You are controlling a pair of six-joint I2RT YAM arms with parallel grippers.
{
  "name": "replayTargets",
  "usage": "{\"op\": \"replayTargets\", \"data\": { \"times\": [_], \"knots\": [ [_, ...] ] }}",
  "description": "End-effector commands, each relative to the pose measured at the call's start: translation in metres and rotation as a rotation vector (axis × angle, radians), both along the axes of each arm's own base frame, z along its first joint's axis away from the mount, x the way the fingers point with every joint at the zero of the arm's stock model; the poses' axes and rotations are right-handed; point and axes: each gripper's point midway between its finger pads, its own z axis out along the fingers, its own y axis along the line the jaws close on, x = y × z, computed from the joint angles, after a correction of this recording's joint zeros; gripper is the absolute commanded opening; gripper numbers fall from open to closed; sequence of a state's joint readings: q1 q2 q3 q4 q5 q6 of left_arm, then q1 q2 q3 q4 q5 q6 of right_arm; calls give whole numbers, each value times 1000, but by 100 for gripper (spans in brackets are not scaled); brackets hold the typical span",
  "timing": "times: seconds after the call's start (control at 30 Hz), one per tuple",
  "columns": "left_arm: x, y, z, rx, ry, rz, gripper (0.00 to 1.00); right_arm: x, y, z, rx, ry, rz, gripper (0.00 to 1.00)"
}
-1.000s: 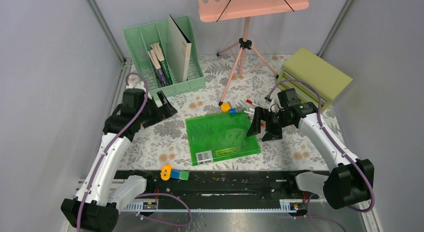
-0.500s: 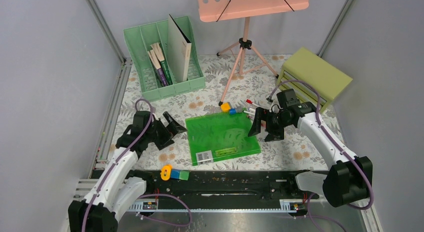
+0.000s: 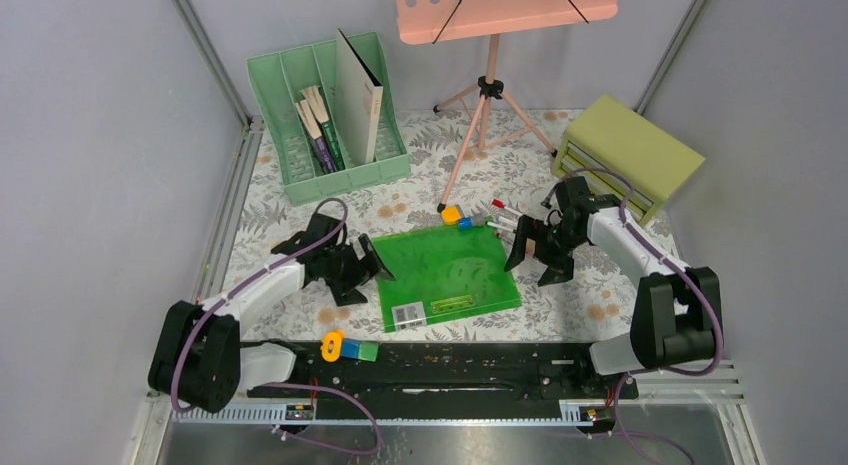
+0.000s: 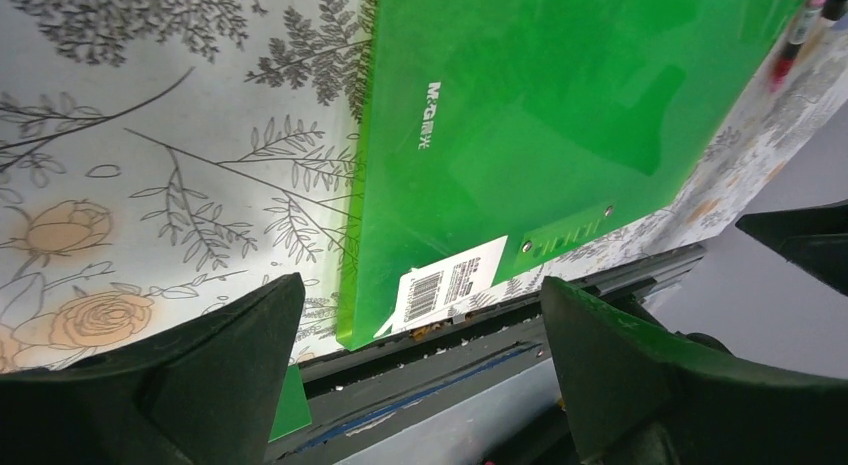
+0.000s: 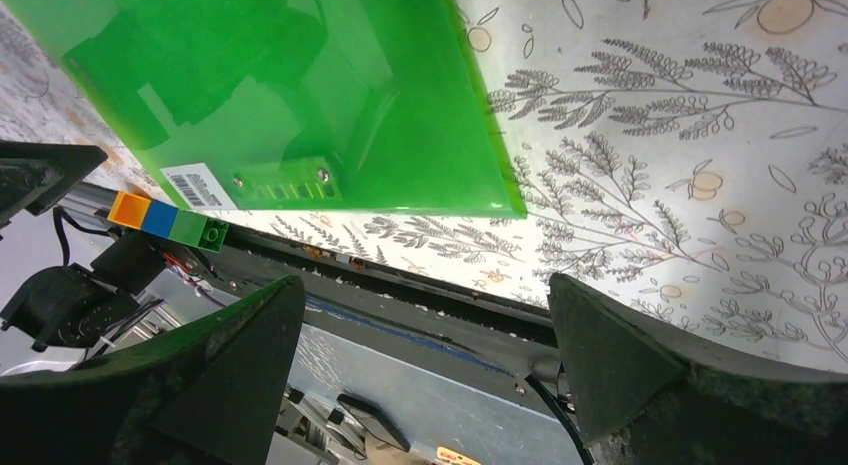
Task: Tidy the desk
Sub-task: Pick up the folder from the corner of the board.
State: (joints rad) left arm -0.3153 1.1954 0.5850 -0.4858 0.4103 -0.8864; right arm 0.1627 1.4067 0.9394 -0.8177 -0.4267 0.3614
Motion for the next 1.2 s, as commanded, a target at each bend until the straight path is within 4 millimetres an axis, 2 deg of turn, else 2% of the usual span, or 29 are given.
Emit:
{"op": "replayTargets", "data": {
  "times": [0.0, 0.13, 0.3, 0.43, 0.57, 0.8, 0.93, 1.17],
  "knots": [
    [14, -12, 11, 20, -29, -26, 89, 7, -2, -14, -19, 25, -9, 99],
    [10, -19, 5, 40, 16, -42, 89, 4, -2, -33, -28, 77, -21, 99],
    [-2, -16, -9, 134, 82, -53, 89, 0, -1, -52, -22, 118, -35, 98],
    [-8, -18, -16, 143, 106, -63, 89, -2, 2, -65, -10, 144, -40, 92],
    [-8, -26, -18, 119, 103, -70, 89, -2, 9, -72, 31, 169, -48, 81],
    [7, -50, -14, 20, 40, -96, 87, -2, 17, -78, 82, 183, -48, 69],
    [15, -62, 4, -28, -17, -132, 82, -5, 20, -79, 111, 188, -44, 66],
    [19, -77, 57, -138, -134, -171, 73, -10, 28, -75, 172, 182, -35, 60]
  ]
}}
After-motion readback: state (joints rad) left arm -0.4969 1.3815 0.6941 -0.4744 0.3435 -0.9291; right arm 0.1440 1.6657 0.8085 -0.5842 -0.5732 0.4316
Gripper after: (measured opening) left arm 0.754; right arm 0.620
